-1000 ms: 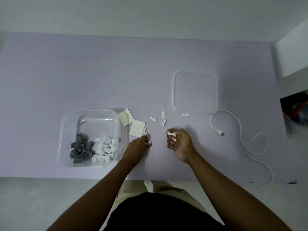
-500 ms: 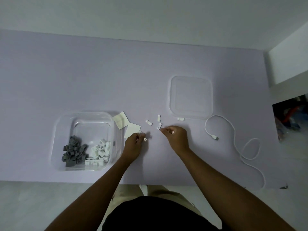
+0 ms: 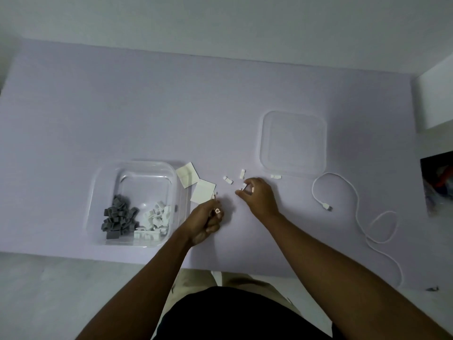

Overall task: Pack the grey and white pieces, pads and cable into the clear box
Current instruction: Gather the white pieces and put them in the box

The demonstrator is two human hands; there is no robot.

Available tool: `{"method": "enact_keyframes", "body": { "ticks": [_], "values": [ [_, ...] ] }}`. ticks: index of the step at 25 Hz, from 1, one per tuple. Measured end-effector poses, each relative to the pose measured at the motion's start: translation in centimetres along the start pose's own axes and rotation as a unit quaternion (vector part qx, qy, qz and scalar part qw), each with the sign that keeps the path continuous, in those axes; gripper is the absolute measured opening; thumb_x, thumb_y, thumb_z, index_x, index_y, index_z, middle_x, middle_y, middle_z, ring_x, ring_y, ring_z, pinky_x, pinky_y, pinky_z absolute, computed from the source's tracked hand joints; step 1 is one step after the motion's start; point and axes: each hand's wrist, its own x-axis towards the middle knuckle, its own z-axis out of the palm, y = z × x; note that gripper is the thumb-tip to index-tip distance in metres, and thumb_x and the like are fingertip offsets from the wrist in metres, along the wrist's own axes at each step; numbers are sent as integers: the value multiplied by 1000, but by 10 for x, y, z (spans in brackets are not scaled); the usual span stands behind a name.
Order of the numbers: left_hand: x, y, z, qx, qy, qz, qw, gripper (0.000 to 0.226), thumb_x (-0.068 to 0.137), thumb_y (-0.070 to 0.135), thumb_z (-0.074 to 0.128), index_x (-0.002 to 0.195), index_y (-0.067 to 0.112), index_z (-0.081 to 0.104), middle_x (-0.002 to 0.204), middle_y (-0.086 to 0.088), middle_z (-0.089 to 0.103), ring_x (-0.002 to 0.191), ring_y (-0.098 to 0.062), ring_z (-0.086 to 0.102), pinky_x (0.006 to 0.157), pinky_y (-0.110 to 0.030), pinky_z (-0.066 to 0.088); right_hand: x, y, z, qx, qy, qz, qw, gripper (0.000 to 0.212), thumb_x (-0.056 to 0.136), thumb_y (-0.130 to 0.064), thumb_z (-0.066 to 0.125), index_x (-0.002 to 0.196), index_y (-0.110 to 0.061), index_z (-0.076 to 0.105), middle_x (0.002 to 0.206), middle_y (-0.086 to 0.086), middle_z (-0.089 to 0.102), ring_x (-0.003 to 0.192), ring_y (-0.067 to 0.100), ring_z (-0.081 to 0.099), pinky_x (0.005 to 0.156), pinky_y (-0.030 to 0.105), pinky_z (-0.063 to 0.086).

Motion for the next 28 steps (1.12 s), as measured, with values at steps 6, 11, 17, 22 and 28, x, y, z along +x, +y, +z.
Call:
{"method": "enact_keyframes", "body": {
  "ticks": [6, 11, 17, 22, 28],
  "values": [
    [4, -3, -5, -9, -3, -39, 999, 12, 79, 10, 42, 75, 18, 51, 57, 4, 30, 43, -10, 22, 37, -16, 17, -22, -16, -34, 565, -73, 232, 789, 21, 91, -22, 49, 76, -11, 59, 69, 5, 47, 50, 13, 35, 47, 26, 26],
    [7, 9, 8, 265, 236, 76, 932, 51, 98, 49, 45, 56, 18, 46, 50, 5, 39, 46, -18, 40, 44, -24, 27, -27, 3, -46, 382, 9, 229, 895, 45, 100, -32, 51, 60, -12, 50, 56, 6, 45, 43, 15, 34, 44, 24, 26],
    [16, 15, 14, 625, 292, 164, 706, 40, 101, 46, 37, 108, 9, 50, 92, -13, 66, 89, -38, 63, 66, -35, 39, -10, 26, -46, 29, 162, 131, 978, 34, 100, -29, 52, 123, -9, 67, 103, 13, 74, 95, 28, 68, 85, 36, 54],
    [27, 1, 9, 730, 263, 146, 614, 45, 100, 47, 41, 120, 7, 44, 102, -14, 69, 94, -36, 66, 69, -38, 46, -9, 24, -38, -35, 75, 70, 994, 35, 95, -32, 60, 128, -20, 62, 84, 6, 69, 81, 28, 68, 75, 38, 58],
    [31, 3, 30, 717, 242, 165, 633, 39, 106, 33, 28, 119, 3, 49, 107, -17, 68, 99, -36, 65, 80, -38, 47, -16, 28, -28, -38, -3, 32, 999, 13, 90, -34, 69, 95, -24, 62, 81, -2, 70, 71, 18, 69, 65, 30, 56]
  ]
}}
